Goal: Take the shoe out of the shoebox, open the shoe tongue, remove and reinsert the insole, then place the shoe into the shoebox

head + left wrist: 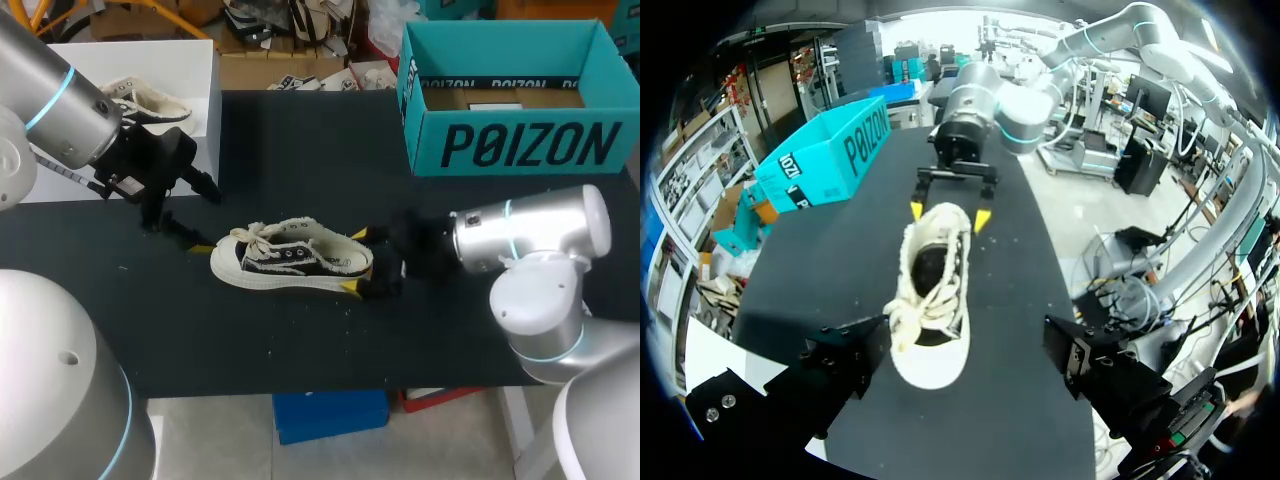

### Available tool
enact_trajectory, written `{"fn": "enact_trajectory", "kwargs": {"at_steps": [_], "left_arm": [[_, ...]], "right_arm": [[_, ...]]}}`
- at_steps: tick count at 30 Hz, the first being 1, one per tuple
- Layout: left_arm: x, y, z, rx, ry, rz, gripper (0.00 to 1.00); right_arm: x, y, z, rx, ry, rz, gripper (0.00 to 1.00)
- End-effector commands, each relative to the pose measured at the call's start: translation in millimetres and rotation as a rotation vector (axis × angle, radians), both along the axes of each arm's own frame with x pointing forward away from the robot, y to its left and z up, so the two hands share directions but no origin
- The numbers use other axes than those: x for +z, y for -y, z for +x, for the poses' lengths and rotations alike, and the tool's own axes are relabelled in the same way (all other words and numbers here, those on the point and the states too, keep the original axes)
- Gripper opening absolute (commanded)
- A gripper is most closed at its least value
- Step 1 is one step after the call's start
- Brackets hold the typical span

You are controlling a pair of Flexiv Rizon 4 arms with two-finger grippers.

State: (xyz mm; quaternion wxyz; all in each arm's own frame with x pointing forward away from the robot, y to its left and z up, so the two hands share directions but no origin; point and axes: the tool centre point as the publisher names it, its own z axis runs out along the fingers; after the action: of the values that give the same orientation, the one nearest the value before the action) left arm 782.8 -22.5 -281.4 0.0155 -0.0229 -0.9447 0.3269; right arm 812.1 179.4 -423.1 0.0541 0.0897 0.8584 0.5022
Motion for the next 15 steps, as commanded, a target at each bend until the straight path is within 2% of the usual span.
{"fn": "enact_trajectory", "kwargs": {"at_steps": [1,14,15], "left_arm": [[-1.6,0.2,-0.3,0.0,0.003,0.0,1.0],[-1.6,0.2,-0.3,0.0,0.003,0.0,1.0],[-1.6,0.2,-0.3,0.0,0.003,0.0,1.0]], "right_arm": [[-7.0,-7.3,1.7,-0.009,0.002,0.009,1.0],[-14.8,-12.6,3.4,-0.021,-0.008,0.014,1.0],[-15.3,-12.9,3.8,-0.025,-0.008,0.002,0.9]]}}
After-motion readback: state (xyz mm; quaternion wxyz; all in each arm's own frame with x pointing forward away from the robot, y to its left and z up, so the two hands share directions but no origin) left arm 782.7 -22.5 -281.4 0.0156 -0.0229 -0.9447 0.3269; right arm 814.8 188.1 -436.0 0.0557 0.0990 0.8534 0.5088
